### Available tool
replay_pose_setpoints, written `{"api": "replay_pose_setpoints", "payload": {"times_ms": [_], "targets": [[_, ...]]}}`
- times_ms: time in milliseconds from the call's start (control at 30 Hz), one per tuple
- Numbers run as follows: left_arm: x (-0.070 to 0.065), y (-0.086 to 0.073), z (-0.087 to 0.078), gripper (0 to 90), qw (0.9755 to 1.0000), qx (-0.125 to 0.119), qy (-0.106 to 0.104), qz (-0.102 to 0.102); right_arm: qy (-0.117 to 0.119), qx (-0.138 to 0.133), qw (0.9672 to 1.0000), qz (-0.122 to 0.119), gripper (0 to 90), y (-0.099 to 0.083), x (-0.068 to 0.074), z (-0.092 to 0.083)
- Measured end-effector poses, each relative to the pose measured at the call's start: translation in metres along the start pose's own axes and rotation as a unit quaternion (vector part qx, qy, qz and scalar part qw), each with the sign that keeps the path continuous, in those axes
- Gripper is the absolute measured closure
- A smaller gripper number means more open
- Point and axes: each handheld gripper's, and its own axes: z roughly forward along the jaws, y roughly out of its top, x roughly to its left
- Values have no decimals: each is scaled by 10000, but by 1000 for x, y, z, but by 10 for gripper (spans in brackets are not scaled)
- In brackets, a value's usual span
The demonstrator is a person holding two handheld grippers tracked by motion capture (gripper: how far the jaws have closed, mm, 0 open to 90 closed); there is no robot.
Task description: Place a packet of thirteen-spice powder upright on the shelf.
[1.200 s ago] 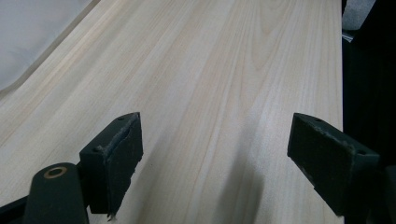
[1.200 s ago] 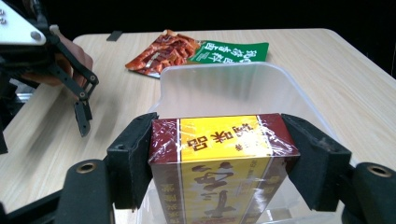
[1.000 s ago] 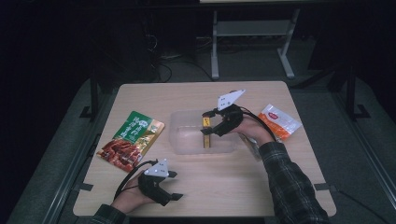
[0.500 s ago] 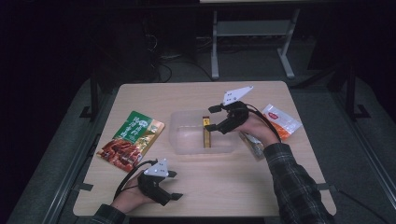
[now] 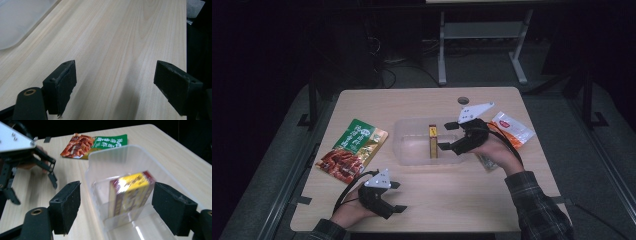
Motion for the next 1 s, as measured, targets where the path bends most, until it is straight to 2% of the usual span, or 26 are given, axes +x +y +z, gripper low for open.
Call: {"api": "replay_pose_setpoints", "payload": {"times_ms": [67,100,133,200,267,367,467,767,867,1000], "targets": [[1,0,-1,177,10000,22,44,10,-114,-58,9999,43,229,-9,9,-4],[1,0,-1,177,10000,22,44,10,-114,-58,9999,43,229,-9,9,-4],[1,0,-1,177,10000,20,44,-32,-261,22,9997,32,229,-15,14,-6],[1,0,-1,179,10000,37,70,-30,-333,18,9994,2,230,-18,16,-6],[1,-1,-2,180,9999,51,88,-20,-361,44,9992,134,232,-28,22,-9],[2,-1,-2,183,9999,53,133,-9,-389,68,9991,175,232,-36,26,-10],[2,-1,-3,186,9998,60,163,-48,-448,135,9984,308,232,-51,37,-14],[3,-2,-4,197,9996,103,236,-87,-528,271,9971,477,221,-77,59,-21],[6,-3,-6,202,9994,129,304,-93,-550,342,9958,643,209,-92,67,-24],[7,-4,-9,204,9991,114,382,-125,-606,425,9945,747,209,-105,76,-27]]}}
